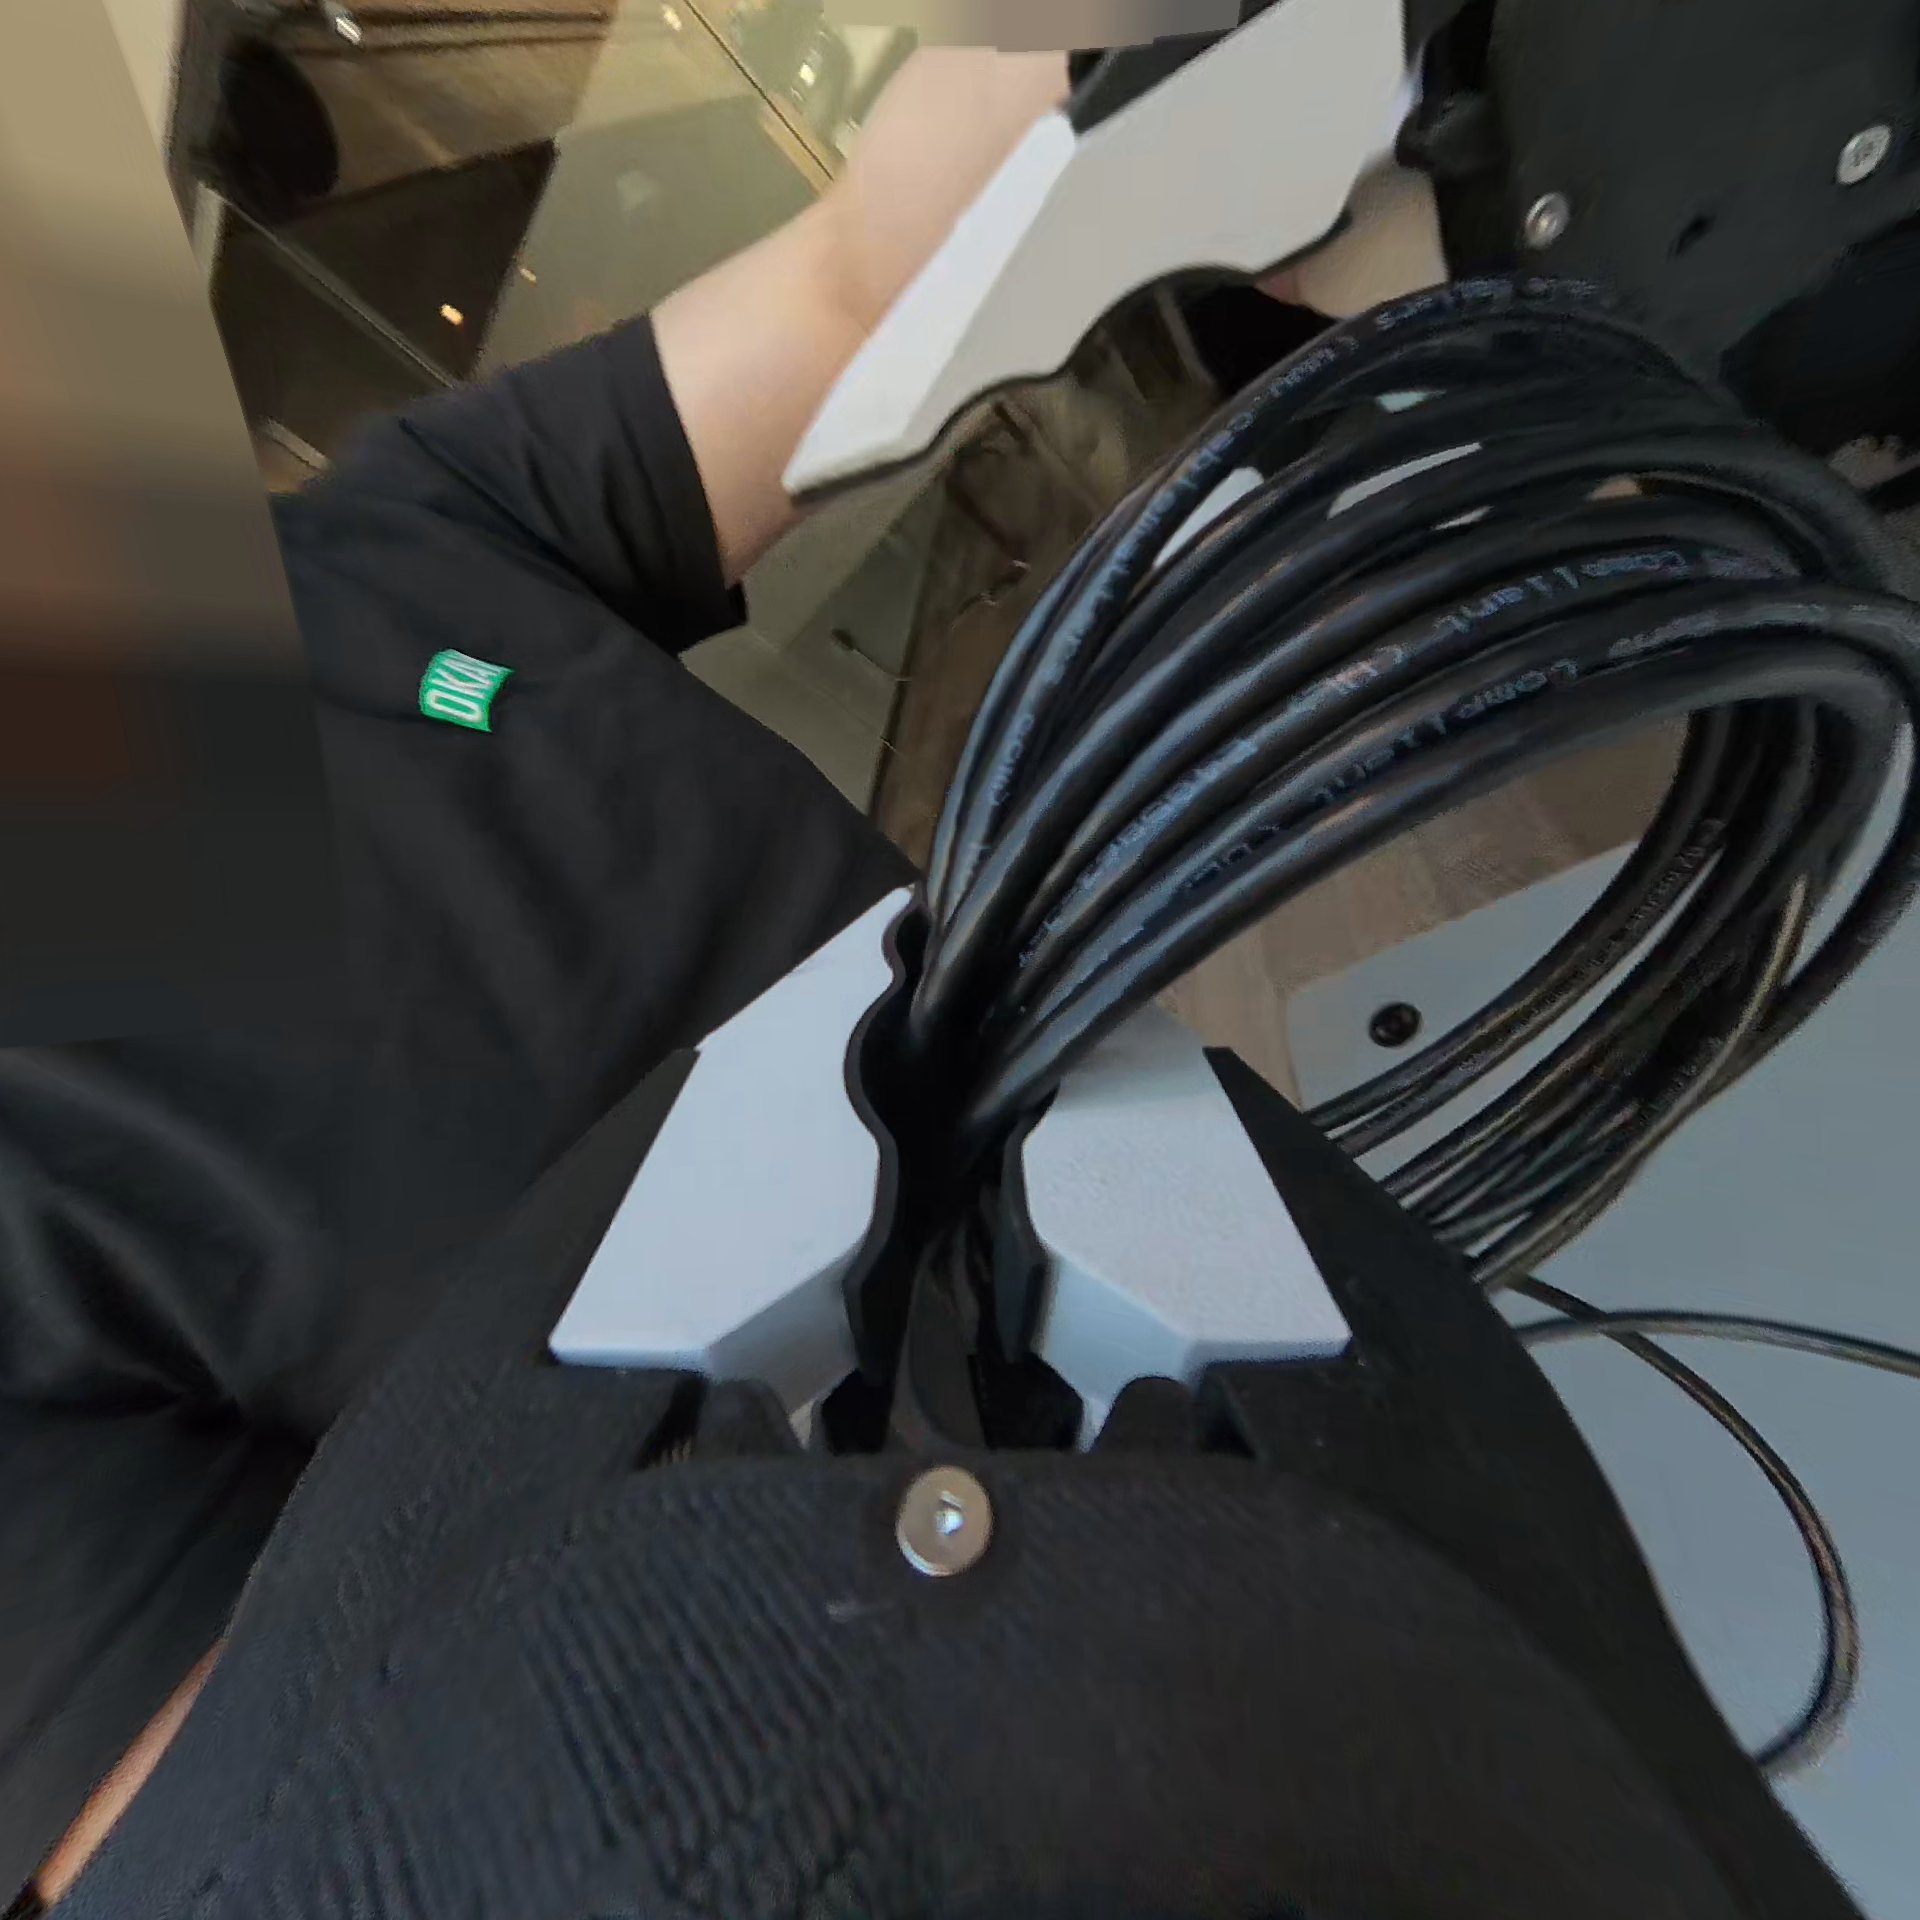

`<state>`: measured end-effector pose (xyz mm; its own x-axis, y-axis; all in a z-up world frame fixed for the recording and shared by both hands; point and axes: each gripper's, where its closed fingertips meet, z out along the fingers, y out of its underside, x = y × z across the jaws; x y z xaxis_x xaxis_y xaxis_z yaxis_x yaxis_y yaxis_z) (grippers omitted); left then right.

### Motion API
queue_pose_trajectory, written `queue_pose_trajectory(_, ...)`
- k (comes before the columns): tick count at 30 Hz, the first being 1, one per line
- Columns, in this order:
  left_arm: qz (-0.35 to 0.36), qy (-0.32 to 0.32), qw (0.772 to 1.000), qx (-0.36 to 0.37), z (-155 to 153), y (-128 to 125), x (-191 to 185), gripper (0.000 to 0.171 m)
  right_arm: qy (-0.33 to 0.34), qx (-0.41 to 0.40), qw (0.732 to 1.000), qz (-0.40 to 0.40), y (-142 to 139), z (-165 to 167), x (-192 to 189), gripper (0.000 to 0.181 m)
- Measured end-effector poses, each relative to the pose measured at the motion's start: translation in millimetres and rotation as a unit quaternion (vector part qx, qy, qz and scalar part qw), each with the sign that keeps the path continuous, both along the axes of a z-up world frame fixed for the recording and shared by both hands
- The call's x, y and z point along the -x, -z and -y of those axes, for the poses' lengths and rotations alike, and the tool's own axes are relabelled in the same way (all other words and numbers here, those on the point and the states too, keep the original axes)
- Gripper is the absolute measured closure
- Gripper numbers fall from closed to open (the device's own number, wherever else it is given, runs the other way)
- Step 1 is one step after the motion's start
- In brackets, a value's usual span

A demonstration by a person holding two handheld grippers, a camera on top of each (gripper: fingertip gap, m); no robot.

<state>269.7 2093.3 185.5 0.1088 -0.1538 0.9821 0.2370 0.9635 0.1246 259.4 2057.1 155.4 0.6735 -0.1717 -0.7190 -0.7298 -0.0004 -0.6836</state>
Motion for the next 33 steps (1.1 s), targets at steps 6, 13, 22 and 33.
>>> queue_pose_trajectory(6, 0.0, 0.009, 0.993, 0.12, -26.8, 20.7, -4.0, 0.111, 0.053, -0.144, 0.986, -0.06, -4.1, 35.8, -14.0, 0.178)
queue_pose_trajectory(13, 0.226, -0.341, 0.722, 0.558, 49.9, 20.4, -18.4, 0.092, 0.195, -0.2, 0.958, -0.064, -35.5, 80.4, -60.5, 0.178)
queue_pose_trajectory(22, 0.377, -0.319, 0.66, 0.565, 119.9, 32.8, 13.9, 0.059, 0.255, -0.167, 0.951, -0.055, -98.2, 59.9, -102.4, 0.178)
queue_pose_trajectory(33, 0.528, -0.403, 0.448, 0.599, 164.7, 14.9, -27.0, 0.146, 0.371, -0.132, 0.916, -0.077, -112.1, 82.7, -122.3, 0.177)
